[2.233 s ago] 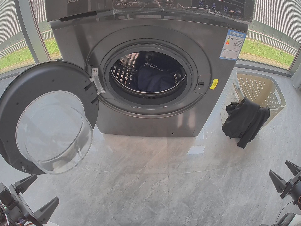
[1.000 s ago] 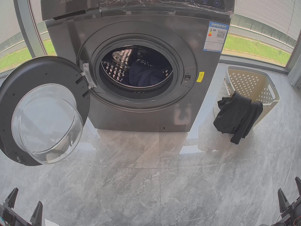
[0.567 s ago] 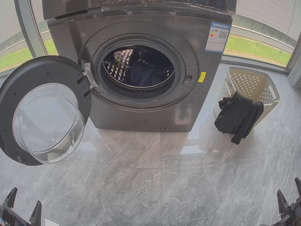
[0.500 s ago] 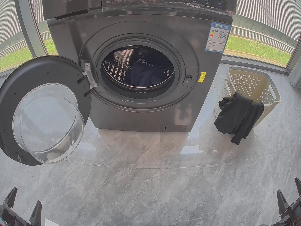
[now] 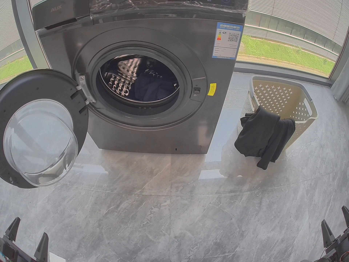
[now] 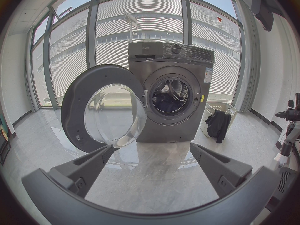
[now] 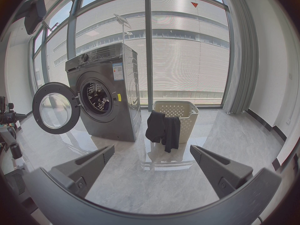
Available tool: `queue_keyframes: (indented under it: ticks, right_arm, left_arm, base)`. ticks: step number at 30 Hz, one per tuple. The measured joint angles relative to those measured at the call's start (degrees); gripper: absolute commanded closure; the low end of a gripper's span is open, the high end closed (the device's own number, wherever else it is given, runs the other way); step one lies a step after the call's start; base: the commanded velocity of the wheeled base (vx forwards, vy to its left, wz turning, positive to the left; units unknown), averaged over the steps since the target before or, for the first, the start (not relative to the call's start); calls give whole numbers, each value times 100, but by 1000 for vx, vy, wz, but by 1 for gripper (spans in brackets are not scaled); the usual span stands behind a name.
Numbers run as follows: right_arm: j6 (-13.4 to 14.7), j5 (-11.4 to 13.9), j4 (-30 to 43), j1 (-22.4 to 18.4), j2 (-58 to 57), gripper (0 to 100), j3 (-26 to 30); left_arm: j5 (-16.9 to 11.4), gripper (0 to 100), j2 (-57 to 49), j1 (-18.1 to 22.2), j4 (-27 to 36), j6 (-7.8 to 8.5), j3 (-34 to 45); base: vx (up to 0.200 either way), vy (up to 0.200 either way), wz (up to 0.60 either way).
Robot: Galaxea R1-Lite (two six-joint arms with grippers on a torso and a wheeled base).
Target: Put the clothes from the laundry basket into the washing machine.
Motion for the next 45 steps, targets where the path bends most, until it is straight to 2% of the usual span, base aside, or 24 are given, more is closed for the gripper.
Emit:
queue_keyframes:
  ticks: [20, 29, 45]
  right_arm:
    - [2, 0, -18, 4, 4, 0, 0]
    - [5, -2, -13, 6, 6, 0, 0]
    - [2, 0, -11, 11, 11, 0, 0]
  left_arm:
    - [15, 0, 2, -5, 0, -73, 0]
    - [9, 0, 5, -5, 0, -76, 0]
    - [11, 0, 7, -2, 0, -76, 0]
  base:
    - [0, -200, 0]
    - [0, 0, 0]
    - [0, -200, 0]
